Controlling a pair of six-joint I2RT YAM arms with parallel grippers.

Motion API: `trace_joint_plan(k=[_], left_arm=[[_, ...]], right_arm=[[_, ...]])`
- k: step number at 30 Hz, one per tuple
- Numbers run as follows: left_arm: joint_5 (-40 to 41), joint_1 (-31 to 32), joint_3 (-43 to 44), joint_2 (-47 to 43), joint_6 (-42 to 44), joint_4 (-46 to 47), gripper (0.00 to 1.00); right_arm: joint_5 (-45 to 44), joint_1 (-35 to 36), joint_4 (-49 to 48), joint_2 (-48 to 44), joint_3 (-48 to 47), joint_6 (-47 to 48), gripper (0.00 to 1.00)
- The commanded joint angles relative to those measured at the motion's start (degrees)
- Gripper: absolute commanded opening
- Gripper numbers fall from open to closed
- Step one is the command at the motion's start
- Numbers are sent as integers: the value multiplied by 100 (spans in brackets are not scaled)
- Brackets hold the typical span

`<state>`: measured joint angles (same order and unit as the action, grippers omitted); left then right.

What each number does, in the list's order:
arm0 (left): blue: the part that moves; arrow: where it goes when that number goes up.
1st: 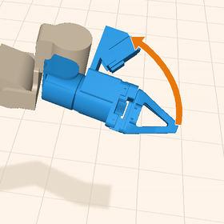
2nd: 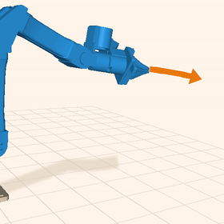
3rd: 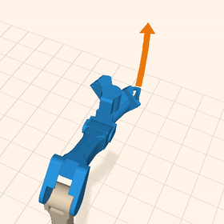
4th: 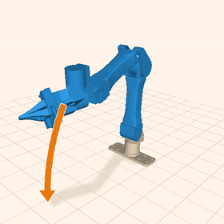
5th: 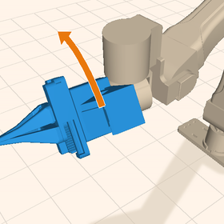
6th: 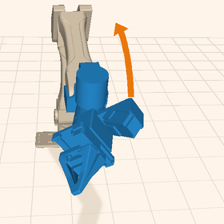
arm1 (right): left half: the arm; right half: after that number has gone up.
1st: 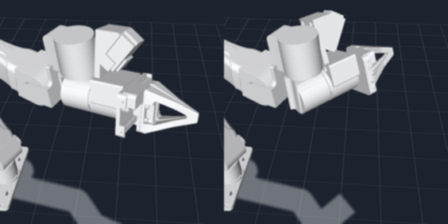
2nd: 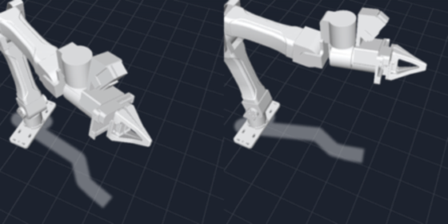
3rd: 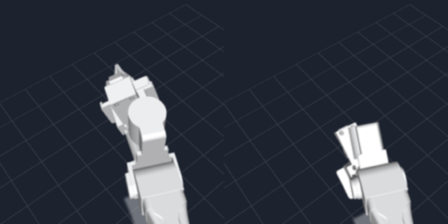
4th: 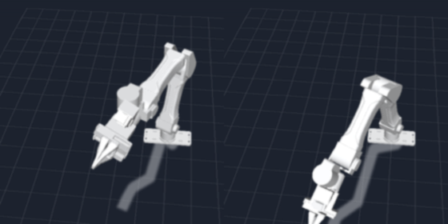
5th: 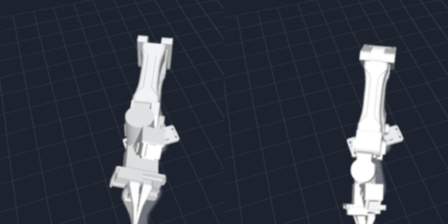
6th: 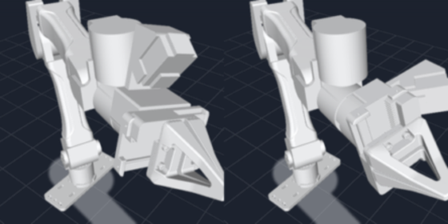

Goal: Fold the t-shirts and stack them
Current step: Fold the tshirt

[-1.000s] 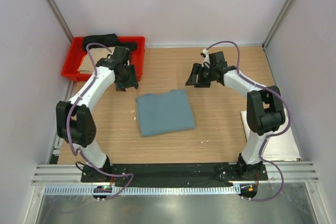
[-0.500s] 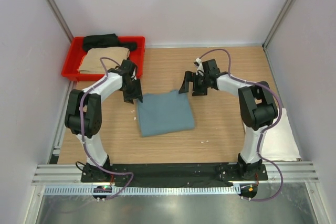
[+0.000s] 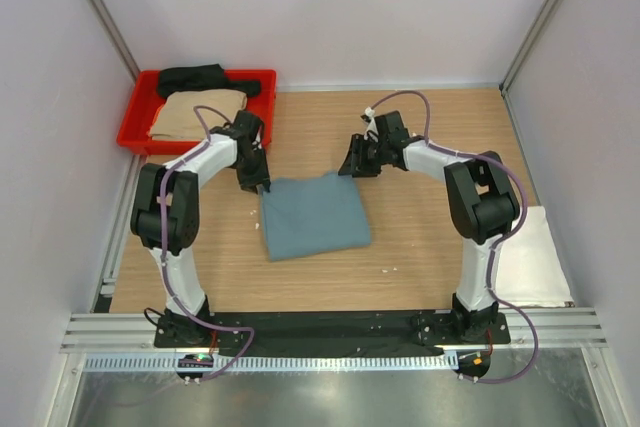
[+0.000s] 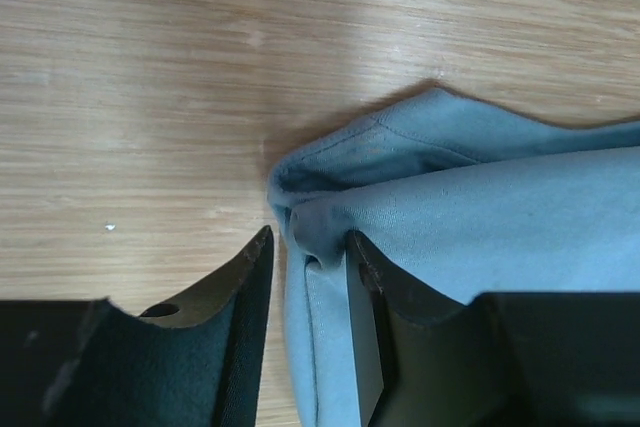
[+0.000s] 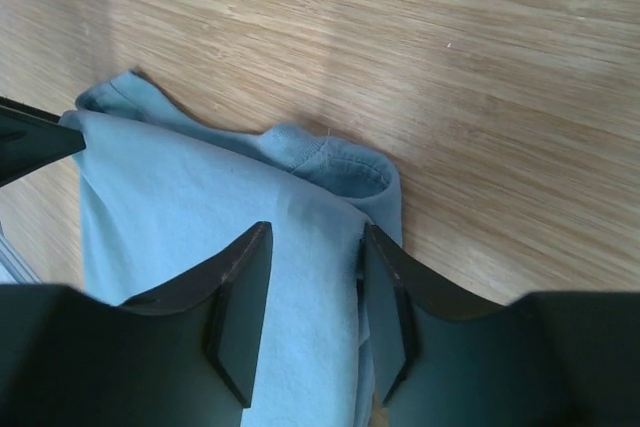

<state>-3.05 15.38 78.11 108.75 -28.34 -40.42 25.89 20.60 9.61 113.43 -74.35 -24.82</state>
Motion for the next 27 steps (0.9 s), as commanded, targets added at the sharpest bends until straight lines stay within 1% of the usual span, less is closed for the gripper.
trace_joint_plan(k=[1, 3, 4, 5, 6, 7, 8, 10, 12, 13, 16, 17, 18, 19, 21, 22, 23, 24, 25, 26, 27], left_arm=[[103, 18, 258, 173, -40, 96, 36], [94, 9, 328, 252, -58, 35, 28], [120, 9, 345, 252, -67, 17, 16], [173, 9, 372, 269, -75, -35, 6], [225, 9, 433, 252, -84, -97, 0], [261, 9, 451, 139, -110, -271, 0], [461, 9, 451, 42, -145, -369, 0], [533, 9, 434, -352, -268, -693, 0], [525, 9, 399, -626, -347, -852, 0], [525, 9, 390, -818, -391, -992, 0], [726, 1, 468, -926, -418, -1177, 0], [788, 0, 573, -873, -383, -1161, 0], [841, -26, 644, -795, -383, -1152, 0], [902, -43, 740, -698, -374, -1213, 0], [1042, -131, 1144, -286, -383, -1362, 0], [1121, -157, 1276, -136, -357, -1450, 0], [1244, -184, 1486, 222, -339, -1486, 0], [1672, -210, 1593, 382, -313, -1495, 0], [1911, -219, 1629, 549, -208, -1434, 1], [2044, -298, 1725, 803, -207, -1372, 6], [1958, -351, 1830, 945, -225, -1415, 11]], right_arm=[[-93, 49, -187, 118, -264, -76, 44], [-119, 58, -82, 188, -378, -32, 39], [-171, 67, -38, 189, -414, -6, 33], [-189, 76, -12, 145, -466, 21, 30], [-207, 84, 189, 92, -510, 91, 26], [-233, 102, 356, 22, -572, 109, 22], [-260, 163, 532, -74, -659, 161, 20], [-356, 242, 883, -557, -599, 275, 14], [-418, 357, 929, -1100, -459, 276, 10], [-418, 374, 946, -1251, -371, 250, 7], [-497, 427, 702, -1472, -309, 162, 2], [-515, 436, 622, -1429, -378, 144, 2], [-532, 427, 534, -1185, -475, 144, 2], [-524, 427, 490, -1026, -745, 109, 2], [-489, 436, 350, -622, -1054, 118, 2], [-445, 419, 375, -133, -1473, 100, 2], [-401, 419, 445, 116, -1747, 135, 3], [-522, 392, 498, 510, -2081, 213, 4], [-515, 366, 342, 679, -2153, 240, 5], [-428, 322, 297, 863, -2293, 171, 19], [-409, 287, 435, 1039, -2704, 162, 24]])
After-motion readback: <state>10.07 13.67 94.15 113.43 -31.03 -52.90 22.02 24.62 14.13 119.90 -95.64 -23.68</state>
